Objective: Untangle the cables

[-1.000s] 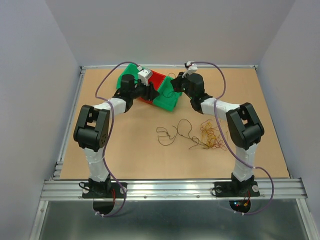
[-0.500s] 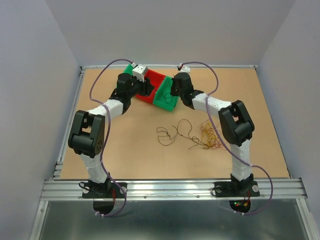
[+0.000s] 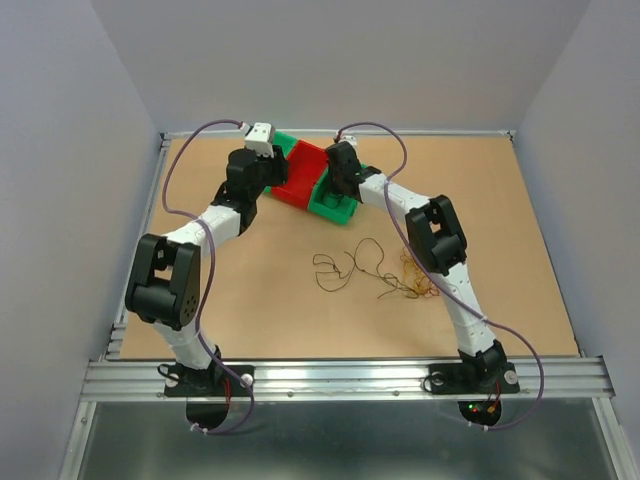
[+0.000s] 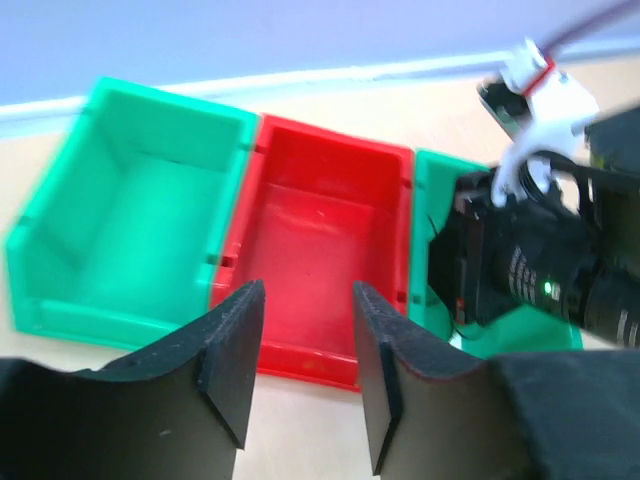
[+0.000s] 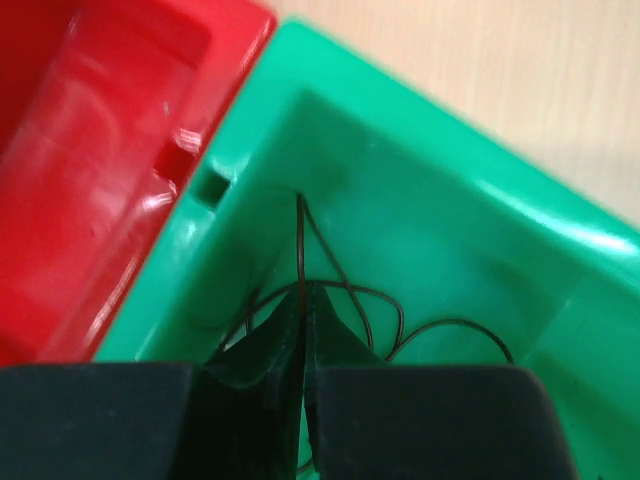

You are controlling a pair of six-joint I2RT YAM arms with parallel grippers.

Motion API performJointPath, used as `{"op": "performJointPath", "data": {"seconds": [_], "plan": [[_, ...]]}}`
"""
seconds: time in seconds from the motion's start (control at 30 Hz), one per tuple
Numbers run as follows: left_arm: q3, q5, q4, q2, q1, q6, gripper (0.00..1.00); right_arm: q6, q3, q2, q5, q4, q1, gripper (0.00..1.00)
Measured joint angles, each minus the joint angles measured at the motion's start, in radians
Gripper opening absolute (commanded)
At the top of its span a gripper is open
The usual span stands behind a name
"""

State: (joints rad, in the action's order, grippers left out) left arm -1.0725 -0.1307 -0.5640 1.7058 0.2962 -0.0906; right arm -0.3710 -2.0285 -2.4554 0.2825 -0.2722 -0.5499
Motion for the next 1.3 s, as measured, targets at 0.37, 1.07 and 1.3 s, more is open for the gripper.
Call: {"op": "performJointPath", "data": {"seconds": [0.37, 1.07, 1.3], "plan": [[0.085, 0.051, -0.072, -0.177, -0.008, 0.036, 0.89, 0.058, 0.209, 0.149, 0.027, -0.065, 0.046, 0.23], [-0.207, -0.009, 0.206, 0.215, 0.077, 0.203, 0.89, 0.041, 0.462, 0.408, -0.011, 0.094, 0.063, 0.79], [-0.288, -0.001, 0.264, 0.270, 0.077, 0.206, 0.76, 0.027, 0.488, 0.420, -0.013, 0.117, 0.051, 0.73]]}}
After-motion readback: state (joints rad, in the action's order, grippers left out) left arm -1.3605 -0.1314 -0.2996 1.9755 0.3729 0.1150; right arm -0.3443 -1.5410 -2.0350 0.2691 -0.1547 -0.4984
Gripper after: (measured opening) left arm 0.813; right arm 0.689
